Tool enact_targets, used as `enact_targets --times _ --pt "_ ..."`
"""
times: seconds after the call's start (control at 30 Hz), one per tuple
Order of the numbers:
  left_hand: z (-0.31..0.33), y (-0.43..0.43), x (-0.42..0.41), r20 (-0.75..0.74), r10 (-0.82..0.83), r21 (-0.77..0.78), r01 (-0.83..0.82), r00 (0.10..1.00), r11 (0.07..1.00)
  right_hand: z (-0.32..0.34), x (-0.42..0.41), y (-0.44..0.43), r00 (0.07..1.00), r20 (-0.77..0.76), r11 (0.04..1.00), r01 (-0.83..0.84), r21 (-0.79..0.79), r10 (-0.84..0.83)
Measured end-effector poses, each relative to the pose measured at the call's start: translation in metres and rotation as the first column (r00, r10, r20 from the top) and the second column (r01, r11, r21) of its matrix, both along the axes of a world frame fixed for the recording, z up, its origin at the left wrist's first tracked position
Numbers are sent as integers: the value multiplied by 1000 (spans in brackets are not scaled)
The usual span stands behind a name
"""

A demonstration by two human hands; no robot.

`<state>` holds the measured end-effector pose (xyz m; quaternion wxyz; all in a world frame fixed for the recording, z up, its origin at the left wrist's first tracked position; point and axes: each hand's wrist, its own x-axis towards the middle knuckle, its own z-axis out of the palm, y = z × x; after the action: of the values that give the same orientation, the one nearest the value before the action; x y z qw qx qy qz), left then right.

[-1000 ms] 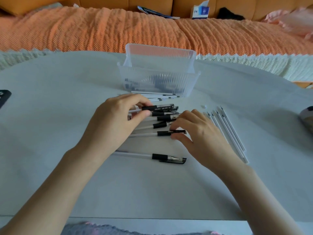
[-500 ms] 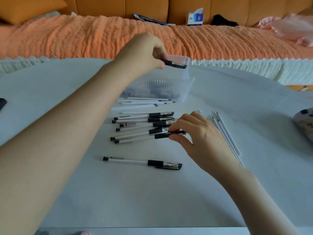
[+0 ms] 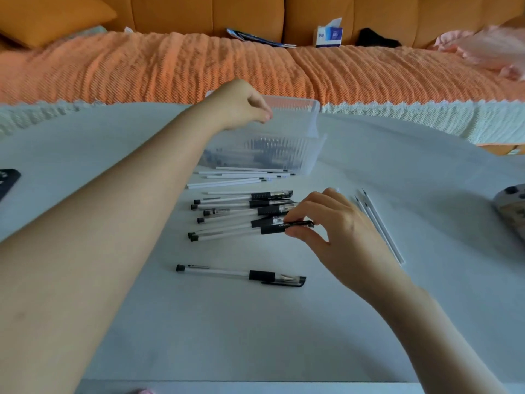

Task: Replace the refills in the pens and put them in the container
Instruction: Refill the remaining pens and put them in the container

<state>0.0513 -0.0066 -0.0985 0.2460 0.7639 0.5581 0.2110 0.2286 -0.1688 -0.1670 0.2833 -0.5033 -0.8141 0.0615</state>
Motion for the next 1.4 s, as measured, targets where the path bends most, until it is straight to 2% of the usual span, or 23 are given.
enact_targets --times 0.1,0.17,0.27,0.33,0.4,0.47,0.57,0.67,0.73,0.97,1.23,1.4 --pt "10 -36 2 104 -48 159 31 993 987 2 2 0 997 -74 999 10 -30 -12" --pt "8 -71 3 121 -98 189 74 988 979 4 3 0 994 -107 998 20 -51 -25" --pt "-9 -120 -4 40 -168 70 165 985 984 8 3 -1 987 -149 995 43 -87 -56" --pt "-21 -145 -8 -23 -173 -26 172 985 985 12 1 -4 979 -190 989 55 -135 -80" --pt "-29 -161 -8 -104 -151 -47 147 983 988 16 -1 -7 973 -217 980 36 -194 -79" --pt "-34 -170 -4 -161 -114 5 116 980 993 18 -3 -11 966 -253 969 -4 -247 -61" --pt "-39 -177 0 -154 -60 149 83 986 985 19 -4 -12 949 -313 955 -54 -292 -42" --pt "-49 -183 0 -90 -37 269 60 995 961 20 -2 -12 939 -342 942 -91 -322 -26" --pt "-54 -185 -1 -48 -33 296 45 998 954 20 -2 -12 941 -337 934 -118 -337 -2" --pt "-62 -185 -14 49 -79 127 73 996 989 16 -5 -14 955 -291 910 -174 -377 62" --pt "-61 -181 -22 96 -131 -70 138 987 988 17 -12 -16 970 -224 909 -174 -379 93" --pt "-61 -180 -25 107 -136 -103 148 985 984 18 -12 -17 972 -209 906 -179 -384 104"
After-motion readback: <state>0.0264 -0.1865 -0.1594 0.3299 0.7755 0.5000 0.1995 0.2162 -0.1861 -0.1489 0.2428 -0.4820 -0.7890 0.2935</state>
